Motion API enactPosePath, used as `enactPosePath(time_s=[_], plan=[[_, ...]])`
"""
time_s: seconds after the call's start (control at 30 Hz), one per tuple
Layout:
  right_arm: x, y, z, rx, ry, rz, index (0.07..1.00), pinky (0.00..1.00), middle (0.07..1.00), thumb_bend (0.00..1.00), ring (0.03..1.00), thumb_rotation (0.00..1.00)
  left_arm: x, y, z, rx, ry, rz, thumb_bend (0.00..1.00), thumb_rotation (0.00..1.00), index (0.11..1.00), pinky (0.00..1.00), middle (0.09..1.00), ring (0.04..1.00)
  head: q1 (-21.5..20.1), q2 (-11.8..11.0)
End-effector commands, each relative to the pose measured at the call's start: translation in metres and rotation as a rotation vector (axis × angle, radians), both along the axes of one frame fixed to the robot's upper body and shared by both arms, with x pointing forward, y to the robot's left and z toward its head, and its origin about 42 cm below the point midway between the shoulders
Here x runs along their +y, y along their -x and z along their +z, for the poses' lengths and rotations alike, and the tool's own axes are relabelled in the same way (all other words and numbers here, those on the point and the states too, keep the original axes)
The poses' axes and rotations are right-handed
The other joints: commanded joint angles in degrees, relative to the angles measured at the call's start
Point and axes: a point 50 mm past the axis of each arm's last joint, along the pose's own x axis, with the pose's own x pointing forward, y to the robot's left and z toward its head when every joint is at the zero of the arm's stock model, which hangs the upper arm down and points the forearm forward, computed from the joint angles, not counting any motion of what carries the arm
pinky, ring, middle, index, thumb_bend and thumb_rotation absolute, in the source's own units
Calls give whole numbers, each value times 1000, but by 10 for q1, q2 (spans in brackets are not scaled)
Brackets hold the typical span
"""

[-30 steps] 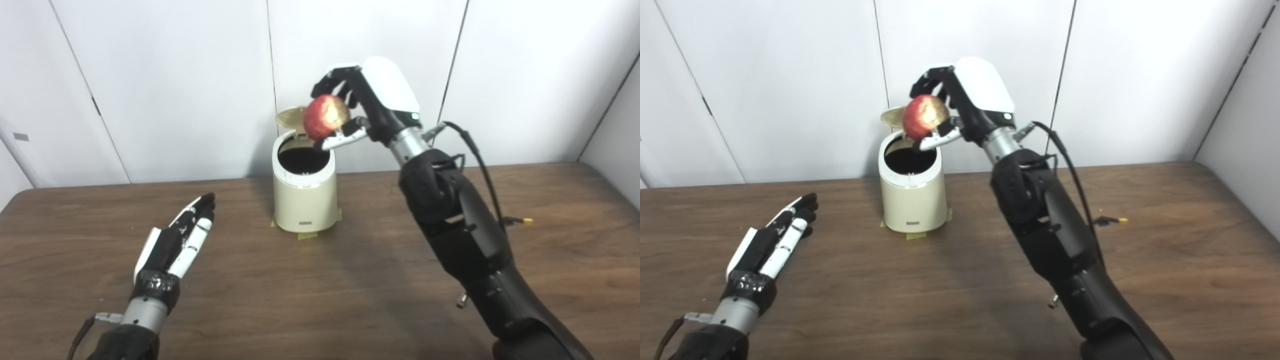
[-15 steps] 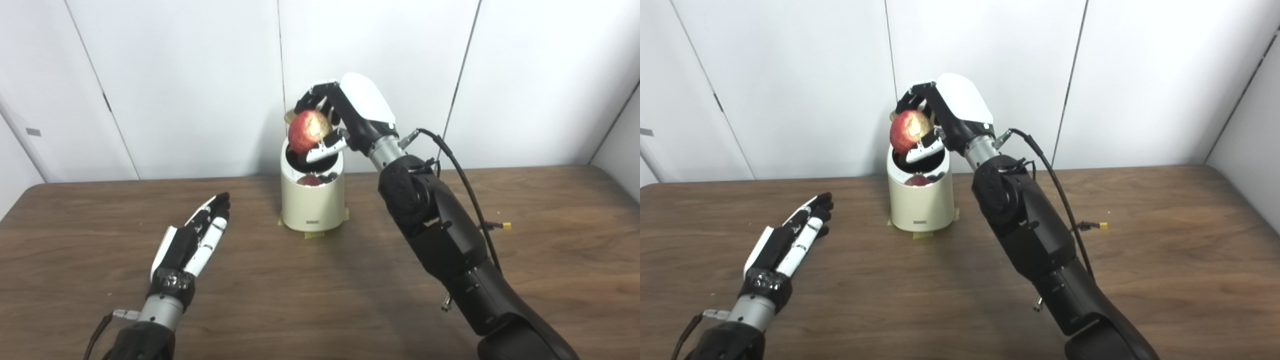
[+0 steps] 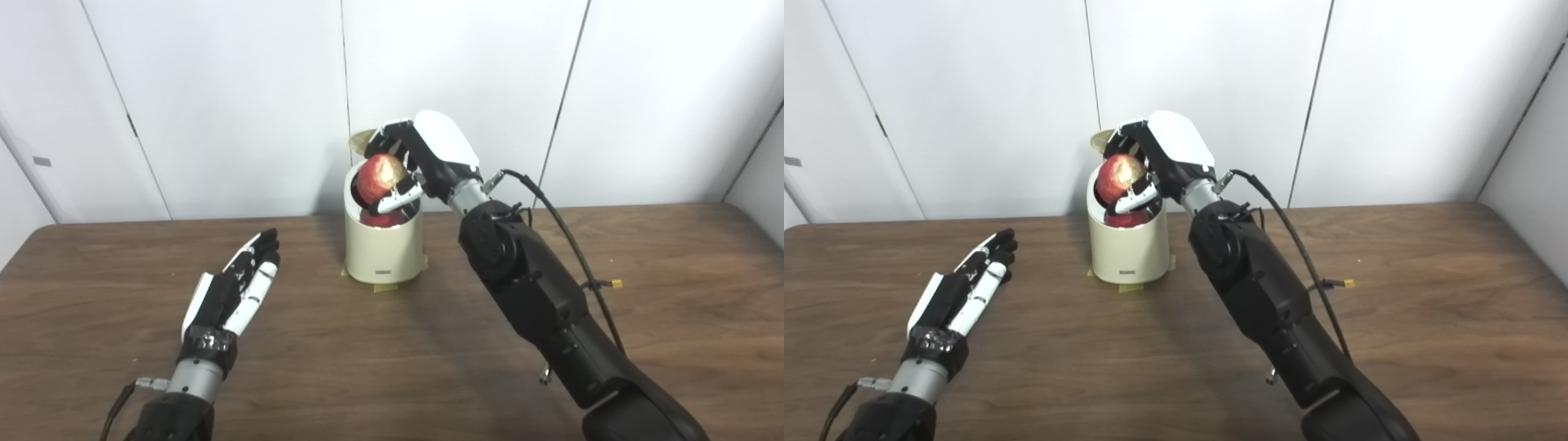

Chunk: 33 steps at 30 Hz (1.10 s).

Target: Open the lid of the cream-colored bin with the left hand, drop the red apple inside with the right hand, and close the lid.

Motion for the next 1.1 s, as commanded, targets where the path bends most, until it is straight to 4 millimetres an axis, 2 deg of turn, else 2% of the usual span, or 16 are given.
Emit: enactPosePath(time_s=[0.0, 0.27, 0.47, 0.53, 0.57, 0.63, 0.67, 0.7, 0.73, 0.77, 0.8, 0.9, 1.07], plan=[[8, -7, 40, -123, -29, 25, 520, 352, 496, 498, 394, 0, -2, -3, 18, -72, -8, -5, 383, 697, 918, 917, 919, 932, 0, 0], [3, -23, 37, -108, -34, -10, 518, 358, 496, 499, 395, 0, -1, -1, 18, -74, -3, 0, 382, 696, 916, 922, 915, 925, 1, 2], [2, -22, 37, -92, -13, -19, 525, 354, 503, 500, 417, 0, -2, -1, 19, -77, -1, 1, 377, 698, 916, 919, 912, 925, 0, 4], [3, -22, 37, -81, 15, -25, 496, 427, 525, 514, 434, 0, -2, -2, 18, -76, -1, 1, 370, 693, 916, 919, 911, 925, 0, 3], [3, -21, 37, -74, 26, -25, 489, 434, 520, 521, 488, 0, -2, -2, 18, -75, -3, 0, 370, 692, 915, 920, 912, 926, 0, 4], [3, -20, 38, -60, 49, -21, 510, 386, 460, 528, 487, 4, -2, -2, 18, -74, -7, -1, 375, 690, 914, 919, 912, 927, 0, 4], [3, -19, 38, -53, 72, -21, 502, 405, 540, 526, 521, 72, -2, -2, 18, -75, -6, -1, 375, 689, 914, 919, 912, 926, 0, 4], [3, -18, 38, -48, 94, -22, 577, 442, 603, 712, 566, 133, -2, -2, 18, -74, -5, -1, 375, 687, 914, 920, 913, 927, -1, 4], [3, -17, 38, -41, 109, -21, 631, 515, 663, 834, 627, 183, -3, -2, 18, -74, -5, -1, 371, 683, 915, 920, 914, 928, -1, 4], [3, -17, 38, -35, 119, -20, 655, 605, 705, 879, 681, 203, -3, -2, 18, -73, -2, -1, 371, 680, 915, 920, 914, 927, -1, 4], [3, -16, 38, -30, 122, -20, 675, 684, 740, 909, 727, 220, -3, -1, 18, -73, -1, -1, 371, 677, 916, 922, 916, 929, -1, 4], [1, -15, 37, -7, 131, -17, 704, 786, 791, 924, 796, 232, -4, -1, 18, -73, -2, 0, 368, 667, 912, 914, 915, 926, -1, 5], [-1, -14, 37, 5, 132, -21, 716, 810, 804, 924, 814, 228, -4, -2, 18, -74, -10, -5, 377, 669, 914, 919, 917, 930, -1, 7]])
